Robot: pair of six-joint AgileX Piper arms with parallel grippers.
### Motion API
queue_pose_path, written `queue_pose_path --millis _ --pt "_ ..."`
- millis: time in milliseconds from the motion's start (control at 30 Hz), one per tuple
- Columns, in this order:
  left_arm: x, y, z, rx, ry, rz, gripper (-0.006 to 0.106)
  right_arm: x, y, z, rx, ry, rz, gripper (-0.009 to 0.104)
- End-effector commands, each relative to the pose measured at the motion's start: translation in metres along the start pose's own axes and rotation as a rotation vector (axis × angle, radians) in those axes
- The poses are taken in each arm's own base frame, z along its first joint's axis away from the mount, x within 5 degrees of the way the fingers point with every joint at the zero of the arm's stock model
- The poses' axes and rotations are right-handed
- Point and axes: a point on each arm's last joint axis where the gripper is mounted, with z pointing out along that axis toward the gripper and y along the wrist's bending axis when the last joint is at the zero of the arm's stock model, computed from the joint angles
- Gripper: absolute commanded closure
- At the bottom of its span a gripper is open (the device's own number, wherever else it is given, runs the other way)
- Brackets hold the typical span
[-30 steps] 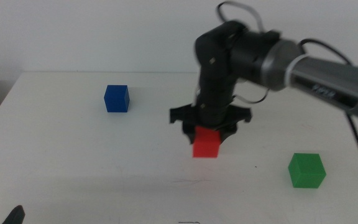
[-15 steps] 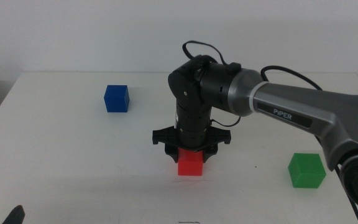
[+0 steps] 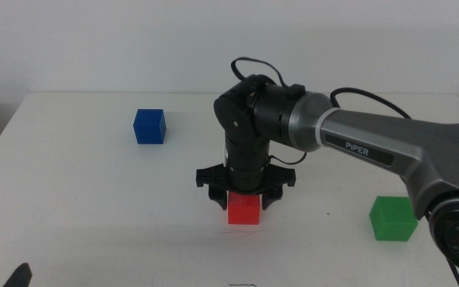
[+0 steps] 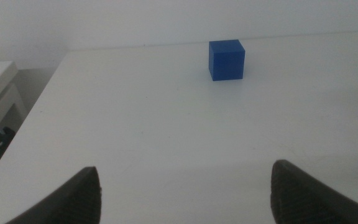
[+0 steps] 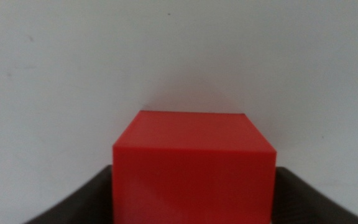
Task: Stack red cubes first, then green, then blue cubes in a specific spot.
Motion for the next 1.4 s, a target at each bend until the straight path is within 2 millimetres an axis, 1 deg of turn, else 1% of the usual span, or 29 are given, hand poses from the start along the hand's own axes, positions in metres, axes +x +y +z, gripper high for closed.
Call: queue_pose_path --millis 0,67,133,200,267,333,400,500,667,800,900,967,1067,1367 --pt "-0.009 0.001 -0.002 -0.009 -0.100 -0.011 0.007 -0.007 -0.001 -0.033 -0.040 -0.080 0.000 0.026" --pt "-0.009 0.001 -0.002 -0.009 -0.100 -0.011 0.007 -0.007 -0.002 -0.040 -0.048 -0.090 0.001 0.016" --pt "-0.009 0.001 -0.002 -0.009 -0.100 -0.011 0.007 -0.008 -0.003 -0.054 -0.068 -0.116 0.003 0.009" --pt "-0.009 0.001 -0.002 -0.009 -0.100 -0.011 0.007 -0.008 -0.008 -0.077 -0.087 -0.161 0.001 0.006" --pt "-0.009 0.001 -0.002 -0.009 -0.100 -0.011 0.007 -0.006 -0.015 -0.105 -0.098 -0.206 -0.012 0.005" --pt "-0.009 0.001 -0.002 -0.009 -0.100 -0.011 0.007 -0.004 -0.026 -0.127 -0.090 -0.229 -0.023 0.005" --pt "-0.009 0.001 -0.002 -0.009 -0.100 -0.011 0.007 -0.003 -0.043 -0.146 -0.075 -0.233 -0.030 0.005" --pt "-0.009 0.001 -0.002 -0.009 -0.100 -0.011 0.007 -0.004 -0.075 -0.162 -0.041 -0.235 -0.028 0.006" --pt "-0.009 0.001 -0.002 -0.009 -0.100 -0.011 0.007 0.008 -0.129 -0.176 -0.002 -0.239 -0.004 0.006" --pt "-0.009 0.001 -0.002 -0.009 -0.100 -0.011 0.007 0.013 -0.174 -0.180 0.036 -0.237 0.047 0.006" --pt "-0.009 0.001 -0.002 -0.009 -0.100 -0.011 0.007 0.017 -0.199 -0.179 0.063 -0.225 0.076 0.006" --pt "-0.009 0.001 -0.002 -0.009 -0.100 -0.011 0.007 0.019 -0.211 -0.178 0.077 -0.219 0.087 0.006" --pt "-0.009 0.001 -0.002 -0.009 -0.100 -0.011 0.007 0.019 -0.217 -0.178 0.083 -0.213 0.092 0.006" --pt "-0.009 0.001 -0.002 -0.009 -0.100 -0.011 0.007 0.019 -0.214 -0.177 0.046 -0.207 0.099 0.006"
